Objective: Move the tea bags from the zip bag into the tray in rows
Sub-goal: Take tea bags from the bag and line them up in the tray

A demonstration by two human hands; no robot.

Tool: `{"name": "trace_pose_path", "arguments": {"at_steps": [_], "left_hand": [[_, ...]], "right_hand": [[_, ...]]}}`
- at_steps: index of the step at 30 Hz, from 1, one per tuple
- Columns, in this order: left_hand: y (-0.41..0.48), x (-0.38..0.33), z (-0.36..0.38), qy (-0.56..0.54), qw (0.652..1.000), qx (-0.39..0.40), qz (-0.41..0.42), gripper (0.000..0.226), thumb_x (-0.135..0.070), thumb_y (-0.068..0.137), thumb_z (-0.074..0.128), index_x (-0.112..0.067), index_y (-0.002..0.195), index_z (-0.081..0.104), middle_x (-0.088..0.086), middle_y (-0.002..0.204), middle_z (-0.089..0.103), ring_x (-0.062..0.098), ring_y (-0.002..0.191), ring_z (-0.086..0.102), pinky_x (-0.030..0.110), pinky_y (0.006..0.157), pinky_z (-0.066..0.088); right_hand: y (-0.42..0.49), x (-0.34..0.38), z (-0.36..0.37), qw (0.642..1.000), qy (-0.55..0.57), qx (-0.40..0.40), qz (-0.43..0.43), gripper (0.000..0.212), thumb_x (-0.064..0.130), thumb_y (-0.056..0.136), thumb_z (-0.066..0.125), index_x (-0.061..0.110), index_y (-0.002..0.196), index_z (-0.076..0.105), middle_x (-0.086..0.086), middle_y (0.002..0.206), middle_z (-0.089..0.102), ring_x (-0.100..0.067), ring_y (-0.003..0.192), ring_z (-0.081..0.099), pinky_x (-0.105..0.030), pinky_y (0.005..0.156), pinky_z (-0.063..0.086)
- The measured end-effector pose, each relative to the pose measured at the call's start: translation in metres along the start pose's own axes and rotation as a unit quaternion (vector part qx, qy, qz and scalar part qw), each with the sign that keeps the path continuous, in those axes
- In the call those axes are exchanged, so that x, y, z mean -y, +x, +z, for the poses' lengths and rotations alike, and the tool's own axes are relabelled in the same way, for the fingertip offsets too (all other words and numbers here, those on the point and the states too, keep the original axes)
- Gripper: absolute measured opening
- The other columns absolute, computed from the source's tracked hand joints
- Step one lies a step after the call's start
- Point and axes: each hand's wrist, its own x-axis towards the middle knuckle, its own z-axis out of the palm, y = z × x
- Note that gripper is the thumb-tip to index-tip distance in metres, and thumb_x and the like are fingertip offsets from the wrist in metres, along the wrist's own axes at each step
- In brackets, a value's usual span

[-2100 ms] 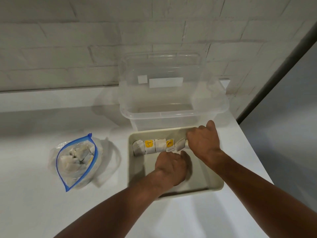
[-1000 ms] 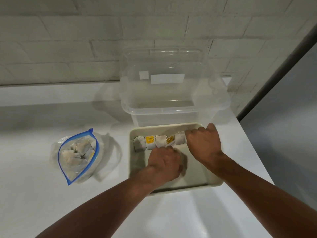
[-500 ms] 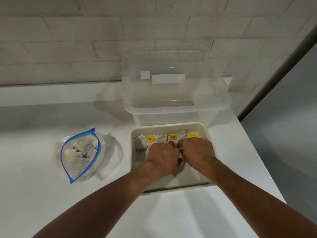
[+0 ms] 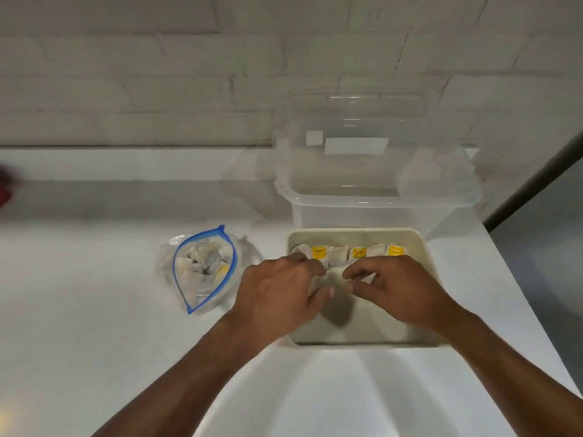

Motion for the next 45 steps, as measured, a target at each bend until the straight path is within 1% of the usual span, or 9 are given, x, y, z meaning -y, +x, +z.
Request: {"name": "trace_pose_path", "arguments": {"at_steps": [6,12,16,18,22,26,28,37,45], "left_hand": [[-0.018,0.074,-0.037,-0.080,0.994,-0.035,-0.063,0.030,-0.062,0.091,0.047,-0.044,0.109,0.064,-0.021,0.103,0.064,-0.004,0.078,0.064,0.025,0.074,0.049],[-0.020,0.106,-0.037,-0.106,0.990,-0.045,-0.081,0.019,-0.051,0.092,0.051,-0.046,0.105,0.063,-0.020,0.094,0.063,0.000,0.081,0.061,0.026,0.069,0.045],[-0.017,0.137,-0.028,-0.060,0.991,-0.020,-0.122,0.029,-0.031,0.091,0.050,-0.045,0.113,0.064,-0.019,0.105,0.063,0.014,0.102,0.061,0.028,0.072,0.039],[-0.016,0.156,-0.024,-0.027,0.989,0.008,-0.146,0.029,-0.034,0.089,0.052,-0.045,0.114,0.063,-0.017,0.114,0.065,0.017,0.106,0.060,0.028,0.074,0.039],[-0.024,0.178,-0.020,-0.003,0.991,0.058,-0.121,0.019,-0.049,0.084,0.058,-0.044,0.101,0.066,-0.015,0.099,0.068,0.016,0.095,0.062,0.027,0.070,0.045],[-0.040,0.189,-0.009,0.047,0.992,0.071,-0.093,0.028,-0.051,0.087,0.056,-0.048,0.114,0.062,-0.017,0.102,0.066,0.014,0.102,0.054,0.027,0.071,0.044],[-0.045,0.194,-0.001,0.041,0.991,0.080,-0.101,0.032,-0.051,0.088,0.054,-0.050,0.119,0.059,-0.017,0.102,0.065,0.014,0.102,0.050,0.027,0.068,0.040],[-0.027,0.191,0.015,0.023,0.989,0.024,-0.142,0.023,-0.048,0.089,0.052,-0.034,0.101,0.067,-0.010,0.079,0.053,0.017,0.085,0.045,0.026,0.061,0.033],[-0.026,0.198,0.027,0.030,0.988,0.010,-0.152,0.029,-0.057,0.087,0.056,-0.039,0.108,0.066,-0.012,0.095,0.066,0.015,0.092,0.046,0.027,0.060,0.036]], "right_hand": [[0.026,0.077,-0.003,0.995,0.050,-0.051,-0.076,0.002,0.037,0.086,0.071,0.036,0.086,0.073,0.036,0.059,0.055,0.005,0.060,0.055,-0.017,0.062,0.037],[0.050,0.129,0.022,0.991,0.018,-0.033,-0.125,0.014,0.051,0.084,0.065,0.039,0.090,0.070,0.028,0.078,0.066,0.002,0.070,0.061,-0.027,0.073,0.050],[0.066,0.151,0.041,0.992,-0.020,-0.026,-0.120,0.012,0.040,0.087,0.066,0.037,0.097,0.071,0.023,0.090,0.070,-0.002,0.071,0.059,-0.028,0.078,0.051],[0.074,0.162,0.053,0.992,-0.033,-0.001,-0.119,0.017,0.036,0.088,0.064,0.038,0.103,0.071,0.020,0.099,0.071,-0.007,0.080,0.062,-0.029,0.083,0.050],[0.083,0.176,0.076,0.981,-0.138,0.053,-0.127,0.028,0.035,0.091,0.049,0.045,0.110,0.067,0.012,0.110,0.067,-0.019,0.097,0.061,-0.036,0.083,0.050],[0.077,0.175,0.093,0.957,-0.267,0.046,-0.100,0.026,0.037,0.090,0.043,0.037,0.099,0.067,0.008,0.102,0.067,-0.026,0.092,0.061,-0.031,0.068,0.040],[0.071,0.175,0.097,0.954,-0.282,0.054,-0.081,0.027,0.040,0.093,0.043,0.040,0.108,0.066,0.004,0.105,0.067,-0.027,0.095,0.062,-0.031,0.068,0.036],[0.093,0.200,0.129,0.967,-0.254,0.026,-0.030,0.028,0.021,0.096,0.047,0.031,0.116,0.064,-0.002,0.106,0.066,-0.028,0.095,0.061,-0.030,0.069,0.036],[0.110,0.184,0.138,0.972,-0.231,0.006,0.047,0.023,0.032,0.091,0.057,0.033,0.110,0.069,0.001,0.101,0.067,-0.023,0.091,0.063,-0.028,0.069,0.036]]}}
